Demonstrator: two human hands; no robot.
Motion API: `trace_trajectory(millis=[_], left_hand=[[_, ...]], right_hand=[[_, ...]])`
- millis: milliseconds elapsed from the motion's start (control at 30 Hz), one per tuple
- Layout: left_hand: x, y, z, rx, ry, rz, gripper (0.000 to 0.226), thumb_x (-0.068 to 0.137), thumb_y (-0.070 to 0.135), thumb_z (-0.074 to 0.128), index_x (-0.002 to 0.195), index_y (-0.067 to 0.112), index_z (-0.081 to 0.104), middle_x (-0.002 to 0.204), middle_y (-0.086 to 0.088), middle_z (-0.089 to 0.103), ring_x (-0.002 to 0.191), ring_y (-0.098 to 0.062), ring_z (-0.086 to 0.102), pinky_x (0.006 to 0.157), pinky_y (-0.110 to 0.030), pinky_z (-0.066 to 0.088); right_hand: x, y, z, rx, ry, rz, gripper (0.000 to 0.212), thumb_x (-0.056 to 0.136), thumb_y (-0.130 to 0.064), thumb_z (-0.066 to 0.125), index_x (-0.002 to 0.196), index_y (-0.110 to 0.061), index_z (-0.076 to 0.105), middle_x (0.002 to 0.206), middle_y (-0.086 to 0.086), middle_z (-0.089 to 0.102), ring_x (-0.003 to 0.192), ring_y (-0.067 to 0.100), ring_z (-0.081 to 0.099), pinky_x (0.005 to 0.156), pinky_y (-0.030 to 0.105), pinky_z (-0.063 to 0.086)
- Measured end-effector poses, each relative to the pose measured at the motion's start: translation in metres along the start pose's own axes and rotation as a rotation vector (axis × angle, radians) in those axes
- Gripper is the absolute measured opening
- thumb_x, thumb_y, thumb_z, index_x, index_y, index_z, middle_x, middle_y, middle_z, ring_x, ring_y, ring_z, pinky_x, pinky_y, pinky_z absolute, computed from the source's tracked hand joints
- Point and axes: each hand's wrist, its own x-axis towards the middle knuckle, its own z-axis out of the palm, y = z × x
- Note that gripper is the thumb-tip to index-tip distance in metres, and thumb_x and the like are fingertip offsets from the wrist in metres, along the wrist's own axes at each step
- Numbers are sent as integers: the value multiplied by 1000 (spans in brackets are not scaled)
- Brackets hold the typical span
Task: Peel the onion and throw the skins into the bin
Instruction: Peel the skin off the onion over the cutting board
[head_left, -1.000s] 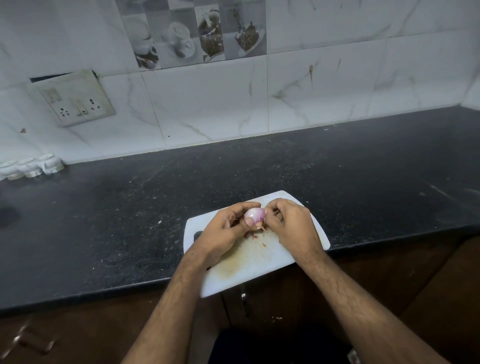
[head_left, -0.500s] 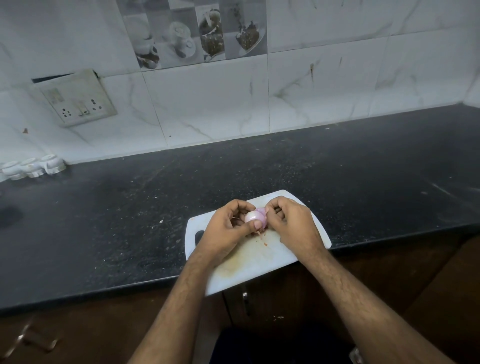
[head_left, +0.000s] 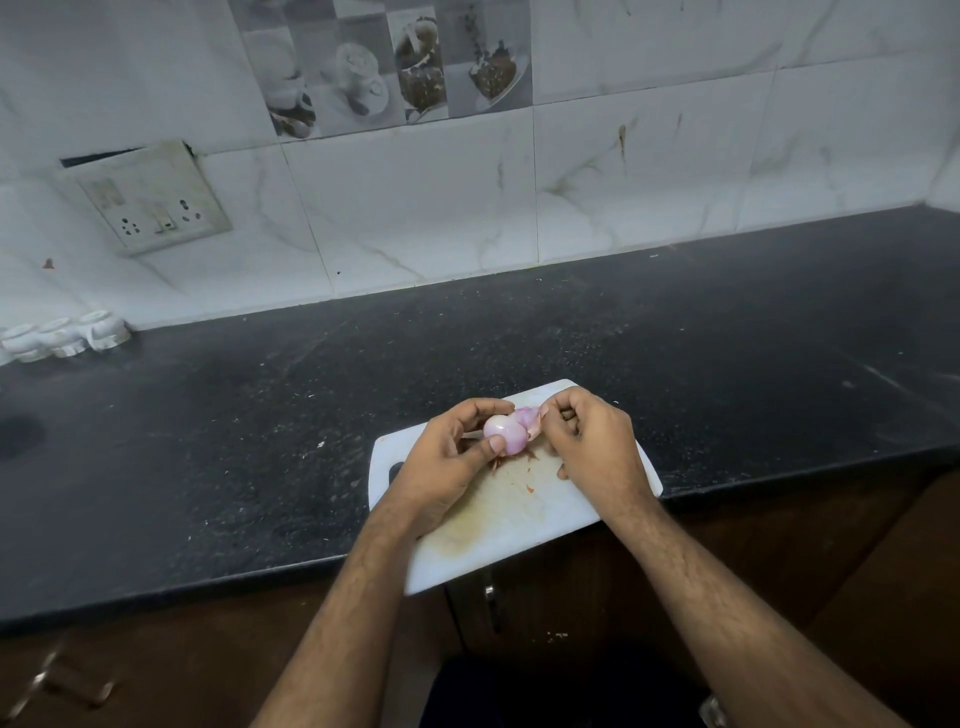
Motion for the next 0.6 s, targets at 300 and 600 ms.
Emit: trace_trajectory(millis=[300,600], left_hand=[[1,1,1,18,-25,-7,32,100,8,69,126,24,73,129,-3,73,124,-29,67,110,-51,54],[-2,5,6,-93,-62,-37,50,78,18,91,124,19,73,126,-10,75,113,-32,74,98,-40,59]], right_hand=[[5,2,1,-99,-71,-96,29,96,-51,60,100,-24,71,85,-12,70,77,2,64,70,24,52],[5,7,3,-137,-111,-92,18,97,-38,63,84,-26,66,69,-6,68,62,8,59,65,35,53]])
